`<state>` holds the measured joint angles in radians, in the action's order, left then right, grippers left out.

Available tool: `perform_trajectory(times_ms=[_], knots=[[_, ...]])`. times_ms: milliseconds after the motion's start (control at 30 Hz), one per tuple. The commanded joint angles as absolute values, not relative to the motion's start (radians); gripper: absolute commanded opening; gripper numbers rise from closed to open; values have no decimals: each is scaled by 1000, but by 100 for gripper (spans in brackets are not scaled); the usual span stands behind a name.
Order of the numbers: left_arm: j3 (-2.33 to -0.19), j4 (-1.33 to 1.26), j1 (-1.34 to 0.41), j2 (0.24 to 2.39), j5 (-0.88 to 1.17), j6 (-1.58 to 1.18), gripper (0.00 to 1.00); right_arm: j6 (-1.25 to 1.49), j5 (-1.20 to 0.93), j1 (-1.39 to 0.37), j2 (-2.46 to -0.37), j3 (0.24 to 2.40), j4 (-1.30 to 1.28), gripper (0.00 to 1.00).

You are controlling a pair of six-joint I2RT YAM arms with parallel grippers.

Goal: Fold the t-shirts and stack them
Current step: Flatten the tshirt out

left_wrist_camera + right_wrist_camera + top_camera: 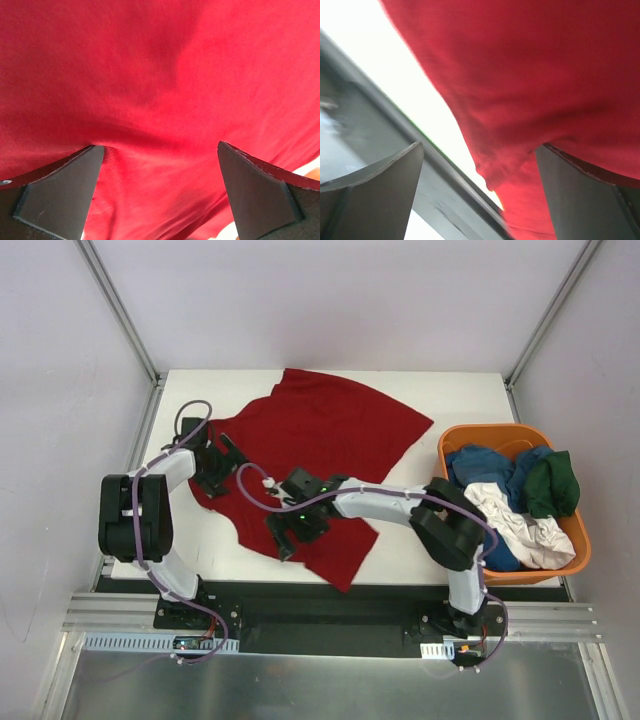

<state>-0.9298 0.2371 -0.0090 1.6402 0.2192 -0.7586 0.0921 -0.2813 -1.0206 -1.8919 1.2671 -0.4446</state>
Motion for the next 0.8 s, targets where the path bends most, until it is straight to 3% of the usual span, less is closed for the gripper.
perform_trajectory(times_ms=[0,133,233,533,767], knots=[[-997,244,70,1729,163,-701,99,66,-532,-1086,-2035,1491,-342,97],[-1115,244,115,1779,193,-658,99,48,-630,-1123,-2160,1712,-340,97],[-1164,241,112,1764,250,-635,99,19,-611,-1114,-2113,1766,-365,97],[-1060,149,-12,1565,316,-476,99,-21,-347,-924,-1671,1312,-255,97],[-893,-277,-51,1610,577,-436,99,-100,-198,-842,-1444,1138,-299,97]])
